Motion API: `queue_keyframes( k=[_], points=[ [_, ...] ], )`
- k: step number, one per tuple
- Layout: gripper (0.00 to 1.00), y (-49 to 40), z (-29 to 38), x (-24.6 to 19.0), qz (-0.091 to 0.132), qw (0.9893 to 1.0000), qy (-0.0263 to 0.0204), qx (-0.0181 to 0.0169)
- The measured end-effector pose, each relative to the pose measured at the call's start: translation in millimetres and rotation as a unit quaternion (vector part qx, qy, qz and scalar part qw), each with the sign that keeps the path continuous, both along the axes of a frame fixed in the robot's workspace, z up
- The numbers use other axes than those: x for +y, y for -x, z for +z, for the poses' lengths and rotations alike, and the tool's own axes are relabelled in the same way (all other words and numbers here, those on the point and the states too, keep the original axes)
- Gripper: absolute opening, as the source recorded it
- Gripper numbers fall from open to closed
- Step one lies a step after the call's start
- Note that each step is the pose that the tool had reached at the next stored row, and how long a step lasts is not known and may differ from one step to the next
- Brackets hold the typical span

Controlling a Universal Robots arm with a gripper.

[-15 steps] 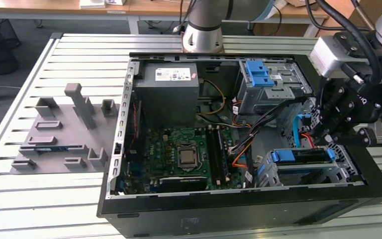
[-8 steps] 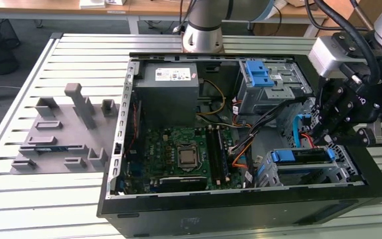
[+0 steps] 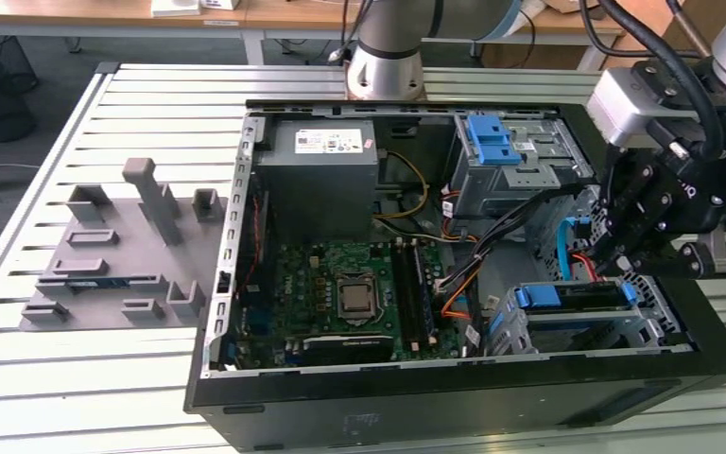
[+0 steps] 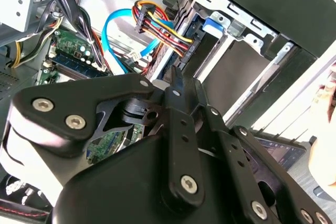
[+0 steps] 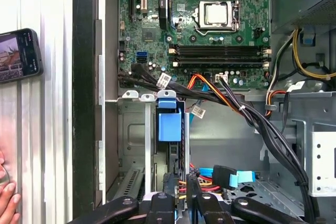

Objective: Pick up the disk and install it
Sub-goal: 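Insert the second disk wire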

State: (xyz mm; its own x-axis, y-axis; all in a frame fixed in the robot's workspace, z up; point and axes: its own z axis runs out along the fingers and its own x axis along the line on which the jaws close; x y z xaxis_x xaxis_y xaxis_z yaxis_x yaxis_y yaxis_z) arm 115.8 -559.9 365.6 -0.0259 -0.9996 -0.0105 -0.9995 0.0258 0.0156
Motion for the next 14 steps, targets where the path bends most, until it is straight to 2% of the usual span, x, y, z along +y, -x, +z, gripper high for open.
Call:
queue_keyframes(
  k=[4,10,14],
  points=[
    [0.24,1.2,8.9,0.0,0.000,1.0000,0.0000,0.0000],
    [0.24,16.4,9.5,-0.1,0.000,1.0000,-0.0013,-0.0019],
    [0.24,18.2,13.3,0.8,0.000,1.0000,-0.0013,-0.0020]
  ],
)
